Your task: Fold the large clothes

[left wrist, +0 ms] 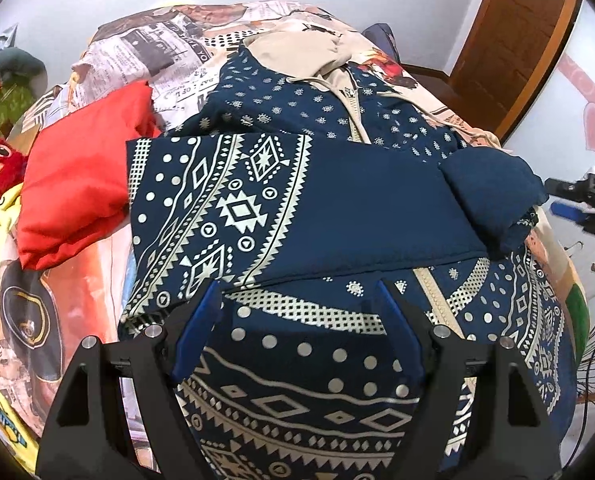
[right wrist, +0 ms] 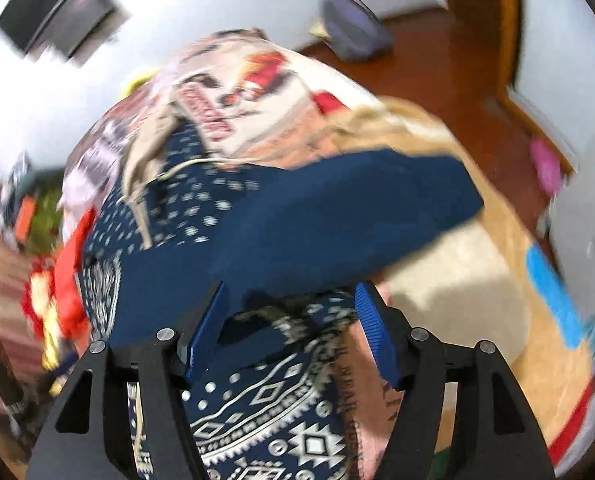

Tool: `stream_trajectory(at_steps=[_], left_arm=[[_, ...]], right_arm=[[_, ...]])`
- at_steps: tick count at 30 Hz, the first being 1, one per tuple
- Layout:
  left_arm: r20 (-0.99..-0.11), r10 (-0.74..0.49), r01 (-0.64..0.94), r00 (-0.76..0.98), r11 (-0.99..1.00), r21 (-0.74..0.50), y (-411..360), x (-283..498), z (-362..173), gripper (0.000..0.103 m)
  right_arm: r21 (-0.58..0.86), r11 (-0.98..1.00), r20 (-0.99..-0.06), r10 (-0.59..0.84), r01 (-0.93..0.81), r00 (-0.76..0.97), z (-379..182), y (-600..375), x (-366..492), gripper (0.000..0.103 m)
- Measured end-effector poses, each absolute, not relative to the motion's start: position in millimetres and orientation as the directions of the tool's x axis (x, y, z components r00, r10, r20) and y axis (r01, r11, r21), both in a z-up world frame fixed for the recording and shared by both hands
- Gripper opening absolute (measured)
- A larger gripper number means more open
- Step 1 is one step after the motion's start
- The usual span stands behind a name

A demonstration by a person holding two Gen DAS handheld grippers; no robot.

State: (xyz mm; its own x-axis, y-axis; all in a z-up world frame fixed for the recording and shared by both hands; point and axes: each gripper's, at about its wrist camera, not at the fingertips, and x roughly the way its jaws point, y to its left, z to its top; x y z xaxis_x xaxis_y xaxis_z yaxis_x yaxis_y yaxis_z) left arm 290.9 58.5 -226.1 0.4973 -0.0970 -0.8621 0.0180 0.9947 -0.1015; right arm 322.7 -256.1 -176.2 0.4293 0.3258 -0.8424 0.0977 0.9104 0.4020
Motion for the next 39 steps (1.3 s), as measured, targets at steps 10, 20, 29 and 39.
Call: stream_trajectory(at_steps=[10,20,29,39], left_arm=[[-0.881,-0.099,0.010,0.463,0.994,-0.106,53.7,307.5,-243.7,0.078],[-0.866,-0.092,0.028,0.492,0.996,-0.090,55.4,300.6,-238.0,0.078],[-0.823,-0.093,-0.010,0.561,0.993,-0.118,88.6,276.8,-211.7,0.078],[-0.797,-0.046,-0.102,0.602,0.986,-0.134,151.4,236.7,-195.0,0.079]], right_arm=[[0.454,0.856,-0.827,0.302,0.247,0.474,-215.4,-286.8,348.4,0.058],[0.359,0.925,-0.772,0.221,0.123,0.596,-165.2,-256.5,354.2,0.008],[0.341,0.927,-0.653,0.355,-0.159,0.669,-67.7,-163.9,342.6,0.007],[0.324,0.858,-0.753,0.489,-0.398,0.441,-111.4,-3.5,332.3,0.007]])
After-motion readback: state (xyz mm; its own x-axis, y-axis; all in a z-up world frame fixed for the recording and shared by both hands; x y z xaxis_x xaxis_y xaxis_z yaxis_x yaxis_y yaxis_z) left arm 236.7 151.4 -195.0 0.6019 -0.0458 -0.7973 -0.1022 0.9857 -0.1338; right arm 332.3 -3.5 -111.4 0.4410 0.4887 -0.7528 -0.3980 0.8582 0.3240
